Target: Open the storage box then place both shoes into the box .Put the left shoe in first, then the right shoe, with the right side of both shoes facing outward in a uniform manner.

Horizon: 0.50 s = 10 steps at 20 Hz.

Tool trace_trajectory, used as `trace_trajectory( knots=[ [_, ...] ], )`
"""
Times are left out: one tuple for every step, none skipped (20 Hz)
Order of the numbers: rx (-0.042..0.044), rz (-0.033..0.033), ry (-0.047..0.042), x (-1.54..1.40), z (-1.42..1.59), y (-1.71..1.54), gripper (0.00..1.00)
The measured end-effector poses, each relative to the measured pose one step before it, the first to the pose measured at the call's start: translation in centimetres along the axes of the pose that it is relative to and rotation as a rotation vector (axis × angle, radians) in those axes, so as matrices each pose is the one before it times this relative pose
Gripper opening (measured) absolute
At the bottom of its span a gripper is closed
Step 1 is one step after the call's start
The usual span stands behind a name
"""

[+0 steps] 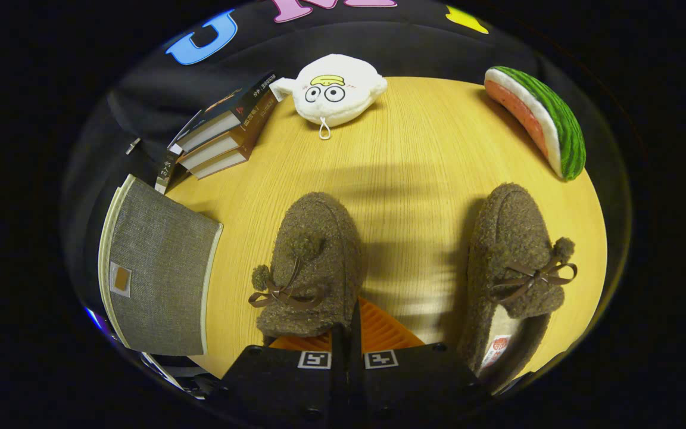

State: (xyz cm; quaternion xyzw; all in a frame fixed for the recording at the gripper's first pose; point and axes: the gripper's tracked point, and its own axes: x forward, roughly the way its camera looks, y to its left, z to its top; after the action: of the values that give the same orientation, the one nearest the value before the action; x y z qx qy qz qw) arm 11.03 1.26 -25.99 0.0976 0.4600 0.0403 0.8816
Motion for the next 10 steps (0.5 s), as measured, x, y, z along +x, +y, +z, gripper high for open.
trace_trajectory(
  knots=[
    [0.0305,-0.00517,-0.01888,-0.831,0.345,0.511,0.06],
    [0.03289,-0.00451,-0.01185,-0.855,0.37,0.491,0.06],
    [0.02829,-0.00487,-0.01279,-1.069,0.296,0.51,0.06],
    [0.02073,-0.00392,-0.01786,-1.289,0.558,0.704,0.06],
    [0.01124,0.00195,-0.01523,-1.267,0.432,0.768,0.05],
    [0.00877,0.00771,-0.01845,-1.371,0.671,1.068,0.05],
    [0.01094,0.01115,-0.02049,-1.45,0.74,1.125,0.06],
    [0.02097,0.01321,-0.01868,-1.519,0.839,1.476,0.05],
    [0.0265,0.01806,-0.01728,-1.401,0.721,1.483,0.06],
    [0.02782,0.02638,-0.01994,-1.194,0.781,1.85,0.05]
  ],
)
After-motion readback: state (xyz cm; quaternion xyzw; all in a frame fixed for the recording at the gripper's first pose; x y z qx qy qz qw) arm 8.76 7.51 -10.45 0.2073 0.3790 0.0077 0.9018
